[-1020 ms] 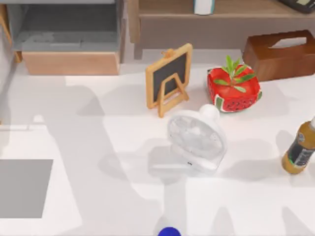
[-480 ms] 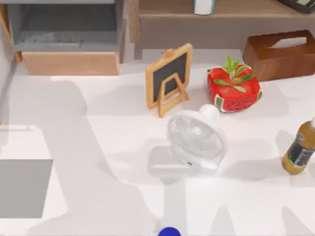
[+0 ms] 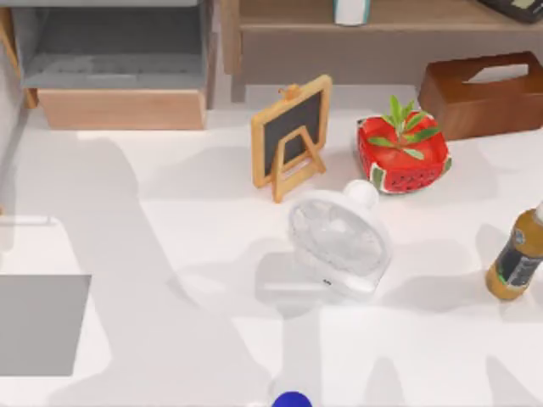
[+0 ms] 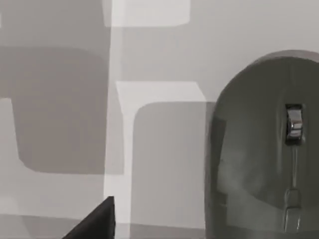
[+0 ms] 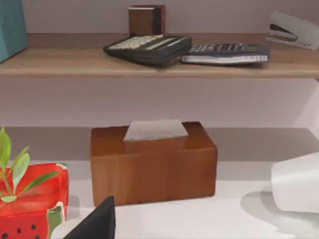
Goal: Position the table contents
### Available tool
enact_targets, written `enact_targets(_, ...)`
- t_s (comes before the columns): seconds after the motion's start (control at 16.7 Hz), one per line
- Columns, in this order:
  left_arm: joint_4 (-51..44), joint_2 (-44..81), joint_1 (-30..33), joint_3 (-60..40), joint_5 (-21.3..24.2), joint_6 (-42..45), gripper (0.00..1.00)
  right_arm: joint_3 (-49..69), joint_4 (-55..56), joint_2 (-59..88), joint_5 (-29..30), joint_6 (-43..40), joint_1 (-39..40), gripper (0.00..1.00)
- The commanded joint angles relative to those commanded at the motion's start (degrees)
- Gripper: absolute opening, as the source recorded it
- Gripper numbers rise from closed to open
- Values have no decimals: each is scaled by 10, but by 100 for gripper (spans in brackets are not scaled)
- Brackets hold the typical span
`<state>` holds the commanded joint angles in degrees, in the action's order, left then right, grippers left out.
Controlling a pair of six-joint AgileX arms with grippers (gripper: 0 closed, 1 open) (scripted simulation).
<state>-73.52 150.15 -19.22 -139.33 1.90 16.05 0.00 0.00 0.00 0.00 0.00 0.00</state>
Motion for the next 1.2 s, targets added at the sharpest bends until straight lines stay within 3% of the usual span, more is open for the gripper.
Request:
enact_targets(0.54, 24, 4, 6, 19, -1, -5, 100, 0, 0, 0, 0, 0, 0, 100)
enact_targets(1.2, 24, 4, 6, 19, -1, -5, 17, 0, 0, 0, 0, 0, 0, 100)
